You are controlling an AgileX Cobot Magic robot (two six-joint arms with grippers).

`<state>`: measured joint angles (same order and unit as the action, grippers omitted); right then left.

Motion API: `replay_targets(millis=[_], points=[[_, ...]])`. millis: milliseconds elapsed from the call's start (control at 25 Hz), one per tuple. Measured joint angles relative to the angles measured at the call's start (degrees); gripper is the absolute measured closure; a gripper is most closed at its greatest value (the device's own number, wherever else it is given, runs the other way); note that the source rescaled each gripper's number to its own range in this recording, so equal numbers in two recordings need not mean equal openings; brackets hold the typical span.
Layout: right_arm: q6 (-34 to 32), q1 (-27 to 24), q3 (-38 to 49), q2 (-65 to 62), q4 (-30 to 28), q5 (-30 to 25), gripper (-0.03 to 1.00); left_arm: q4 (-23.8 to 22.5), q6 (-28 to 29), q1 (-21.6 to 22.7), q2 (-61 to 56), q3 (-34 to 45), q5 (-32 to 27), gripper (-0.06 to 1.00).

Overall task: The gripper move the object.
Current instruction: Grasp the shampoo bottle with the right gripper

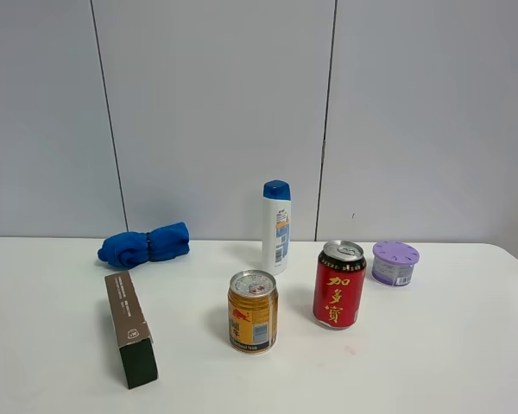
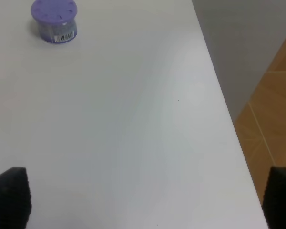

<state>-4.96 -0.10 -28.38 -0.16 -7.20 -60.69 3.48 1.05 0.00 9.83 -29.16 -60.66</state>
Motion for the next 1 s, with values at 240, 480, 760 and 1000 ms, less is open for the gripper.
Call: replay_targets(millis=[240,480,760,1000], points=[[0.00,0.00,0.00,0.00,0.00,0.00,-0.03,0.00,0.00,0.00,0.00,0.00,0.00,-0.06],[0.00,0.00,0.00,0.00,0.00,0.00,-0.03,0.00,0.00,0.00,0.00,0.00,0.00,-0.06],[0.00,0.00,0.00,0.00,0.00,0.00,-0.03,0.00,0.00,0.00,0.00,0.00,0.00,-0.06],[0.00,0.00,0.00,0.00,-0.05,0.00,-0.03,0.00,0.00,0.00,0.00,0.00,0.00,-0.06]])
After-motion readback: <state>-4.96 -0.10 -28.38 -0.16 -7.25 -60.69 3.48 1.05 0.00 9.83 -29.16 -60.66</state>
